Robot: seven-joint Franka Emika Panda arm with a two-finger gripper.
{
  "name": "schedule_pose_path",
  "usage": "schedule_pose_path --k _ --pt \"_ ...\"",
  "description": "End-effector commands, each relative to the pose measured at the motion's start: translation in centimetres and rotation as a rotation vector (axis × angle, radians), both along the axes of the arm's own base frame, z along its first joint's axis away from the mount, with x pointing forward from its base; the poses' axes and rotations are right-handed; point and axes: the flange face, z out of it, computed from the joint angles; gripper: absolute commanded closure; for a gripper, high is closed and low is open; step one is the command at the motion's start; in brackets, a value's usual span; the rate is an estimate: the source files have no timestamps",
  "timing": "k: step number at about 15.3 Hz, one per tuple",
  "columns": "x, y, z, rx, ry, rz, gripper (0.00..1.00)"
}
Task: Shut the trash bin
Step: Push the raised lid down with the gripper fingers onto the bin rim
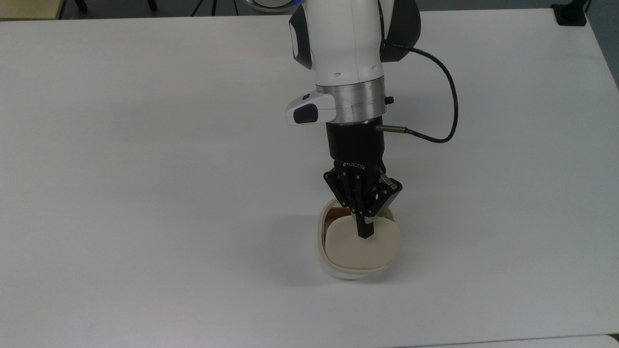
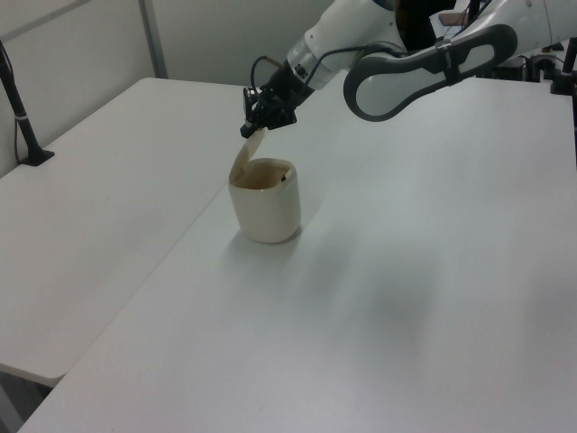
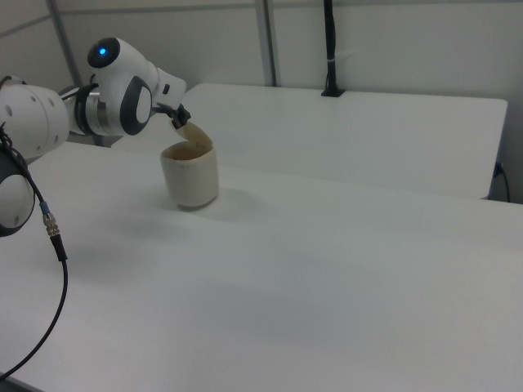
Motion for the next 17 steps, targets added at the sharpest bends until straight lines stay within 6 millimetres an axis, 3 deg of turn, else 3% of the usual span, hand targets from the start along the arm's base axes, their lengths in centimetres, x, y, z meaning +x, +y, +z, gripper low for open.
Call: schedule_pose_path --k 1,6,17 --pt "-2.2 0.1 -1.5 -0.035 0.061 0.005 1.0" --pt "-4.1 0.1 -1.8 -0.065 0.109 0.04 1.0" --pt "-4.5 -2.2 -5.4 -0.126 0.228 0.056 1.0"
